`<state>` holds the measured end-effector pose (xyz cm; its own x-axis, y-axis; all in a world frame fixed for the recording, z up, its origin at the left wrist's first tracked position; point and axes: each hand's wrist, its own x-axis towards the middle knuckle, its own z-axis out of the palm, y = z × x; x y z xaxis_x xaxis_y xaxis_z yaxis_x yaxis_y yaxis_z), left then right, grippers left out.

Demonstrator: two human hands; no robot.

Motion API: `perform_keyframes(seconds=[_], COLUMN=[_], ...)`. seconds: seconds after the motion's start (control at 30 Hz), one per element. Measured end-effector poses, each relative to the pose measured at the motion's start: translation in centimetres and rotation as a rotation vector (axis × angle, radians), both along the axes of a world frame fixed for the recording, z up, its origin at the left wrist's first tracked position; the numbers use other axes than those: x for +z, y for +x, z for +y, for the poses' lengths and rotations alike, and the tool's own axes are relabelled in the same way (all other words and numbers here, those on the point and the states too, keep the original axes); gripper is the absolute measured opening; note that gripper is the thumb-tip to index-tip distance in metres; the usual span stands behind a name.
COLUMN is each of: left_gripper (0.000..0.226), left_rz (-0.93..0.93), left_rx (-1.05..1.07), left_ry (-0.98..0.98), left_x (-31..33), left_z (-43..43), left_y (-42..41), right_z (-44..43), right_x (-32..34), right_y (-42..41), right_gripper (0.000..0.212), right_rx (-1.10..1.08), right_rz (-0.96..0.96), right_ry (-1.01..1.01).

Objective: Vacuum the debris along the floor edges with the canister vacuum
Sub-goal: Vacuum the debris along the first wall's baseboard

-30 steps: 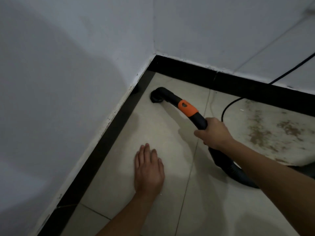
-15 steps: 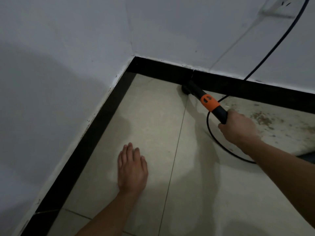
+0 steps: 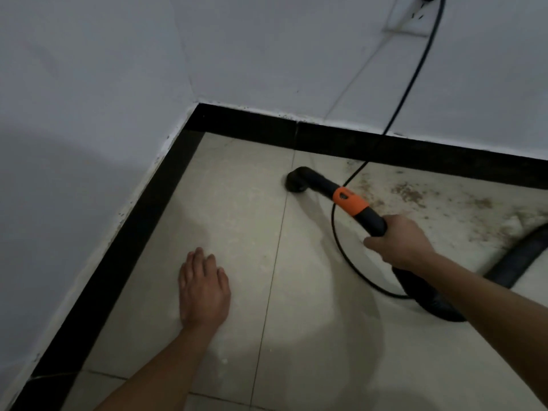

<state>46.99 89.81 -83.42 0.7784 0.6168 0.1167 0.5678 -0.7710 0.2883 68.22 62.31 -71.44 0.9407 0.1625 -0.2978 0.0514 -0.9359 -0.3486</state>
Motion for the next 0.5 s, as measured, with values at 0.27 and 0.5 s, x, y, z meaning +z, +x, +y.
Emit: perform_keyframes(seconds=[0.27,0.5], left_gripper=[0.044,0.047], left_rz=[0.052,0.106], left_rx=[-0.017,-0.117], left_ry=[-0.028,-0.027], left_x=[0.4,0.9], left_z=[-0.3,0.8], left_y=[0.0,-1.0], right_z=[-5.5,-5.4], right_x=[2.1,1.8], right_y=[-8.2,-11.1], right_gripper=[0.015,0.013], right_rx=[0.176,0.259], right_rz=[0.137,0.278], right_ry=[-0.02,0.065])
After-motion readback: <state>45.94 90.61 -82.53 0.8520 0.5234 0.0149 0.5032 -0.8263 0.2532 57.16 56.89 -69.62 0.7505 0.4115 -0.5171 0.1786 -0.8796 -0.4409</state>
